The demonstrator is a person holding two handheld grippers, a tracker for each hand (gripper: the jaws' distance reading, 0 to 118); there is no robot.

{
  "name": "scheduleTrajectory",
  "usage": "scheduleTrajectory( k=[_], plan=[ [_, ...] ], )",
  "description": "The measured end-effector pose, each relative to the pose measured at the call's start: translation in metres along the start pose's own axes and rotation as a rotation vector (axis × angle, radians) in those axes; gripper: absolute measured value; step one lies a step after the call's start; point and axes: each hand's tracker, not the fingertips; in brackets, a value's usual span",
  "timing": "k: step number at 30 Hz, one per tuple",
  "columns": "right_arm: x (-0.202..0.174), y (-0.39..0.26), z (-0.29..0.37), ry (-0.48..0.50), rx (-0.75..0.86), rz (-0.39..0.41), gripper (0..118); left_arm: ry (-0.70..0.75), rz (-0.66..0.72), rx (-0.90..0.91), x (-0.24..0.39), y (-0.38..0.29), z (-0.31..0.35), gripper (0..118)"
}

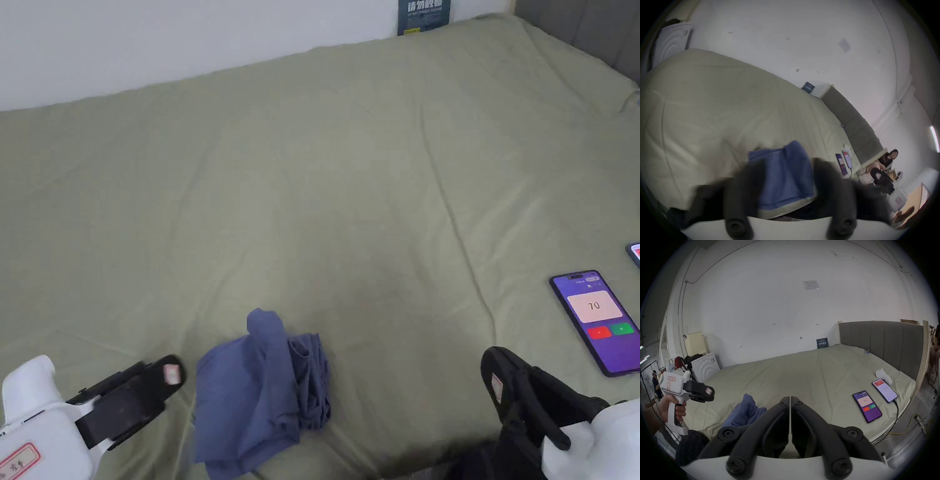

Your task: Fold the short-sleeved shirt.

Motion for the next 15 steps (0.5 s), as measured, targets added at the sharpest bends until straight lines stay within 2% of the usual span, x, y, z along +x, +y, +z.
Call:
scheduleTrajectory(
  k=[1, 3, 6, 10, 12, 15],
  plan=[
    [-0.001, -0.001, -0.001, 0.004, -0.004, 0.004, 3, -0.009, 0.026, -0.007, -0.008, -0.004, -0.01, 5],
    [-0.002, -0.001, -0.002, 0.006, -0.009, 0.01, 3, -0.161, 0.05, -0.03, -0.013, -0.009, -0.037, 5],
    [-0.002, -0.002, -0.002, -0.005, -0.015, 0.014, 3, -0.249, 0.015, -0.081, 0.005, -0.024, -0.091, 5],
    [0.004, -0.002, -0.001, -0.044, -0.021, 0.023, 3, -0.28, 0.006, -0.206, 0.027, -0.059, -0.178, 5],
    [0.008, 0.0, 0.0, -0.061, -0.025, 0.027, 3, -0.234, -0.005, -0.236, 0.024, -0.072, -0.21, 4],
    [0.011, 0.003, -0.001, -0.075, -0.035, 0.031, 3, -0.258, 0.057, -0.219, 0.035, -0.066, -0.2, 5]
  ],
)
